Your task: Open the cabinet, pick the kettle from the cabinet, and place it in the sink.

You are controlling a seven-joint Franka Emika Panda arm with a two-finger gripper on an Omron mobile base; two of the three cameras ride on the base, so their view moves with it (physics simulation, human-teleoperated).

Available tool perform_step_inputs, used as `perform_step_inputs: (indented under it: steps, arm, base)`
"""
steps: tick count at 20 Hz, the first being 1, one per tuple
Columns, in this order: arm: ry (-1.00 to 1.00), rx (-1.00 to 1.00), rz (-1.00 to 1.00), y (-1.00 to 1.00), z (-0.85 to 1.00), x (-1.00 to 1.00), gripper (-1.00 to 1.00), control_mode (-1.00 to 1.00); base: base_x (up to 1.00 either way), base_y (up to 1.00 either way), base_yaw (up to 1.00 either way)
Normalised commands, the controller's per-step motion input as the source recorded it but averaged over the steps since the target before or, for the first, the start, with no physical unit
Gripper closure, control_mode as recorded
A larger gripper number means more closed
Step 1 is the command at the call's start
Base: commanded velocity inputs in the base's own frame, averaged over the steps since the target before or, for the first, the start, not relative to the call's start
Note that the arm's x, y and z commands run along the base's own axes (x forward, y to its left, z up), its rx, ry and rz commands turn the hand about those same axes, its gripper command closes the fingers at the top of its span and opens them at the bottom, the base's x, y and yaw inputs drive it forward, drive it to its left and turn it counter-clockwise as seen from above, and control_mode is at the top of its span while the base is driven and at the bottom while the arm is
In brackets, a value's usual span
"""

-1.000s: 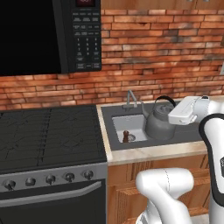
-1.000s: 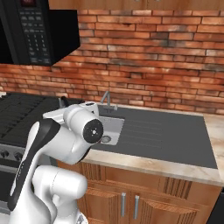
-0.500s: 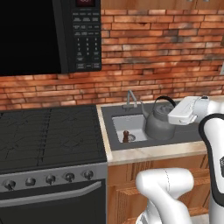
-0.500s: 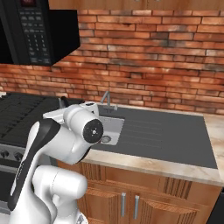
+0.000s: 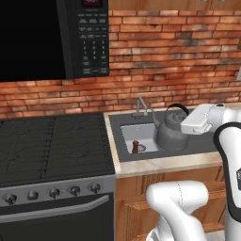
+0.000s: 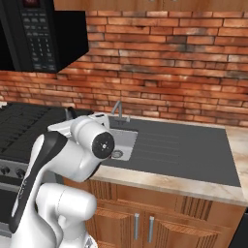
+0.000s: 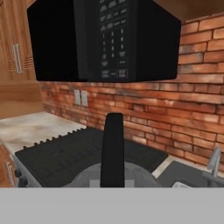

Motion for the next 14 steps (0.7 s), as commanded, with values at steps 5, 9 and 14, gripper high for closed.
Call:
perform_step_inputs:
  steps: [5, 9, 14]
  arm:
    - [0.06, 0.01, -0.03, -0.20, 0.01, 0.01, 1.00, -1.00]
    - [0.15, 0.00, -0.05, -0.26, 0.04, 0.02, 1.00, -1.00]
    - [0.21, 0.00, -0.03, -0.29, 0.03, 0.04, 1.00, -1.00]
  base:
    - [0.00, 0.00, 0.00]
    - [0.00, 0.00, 0.00]
    - [0.00, 0.00, 0.00]
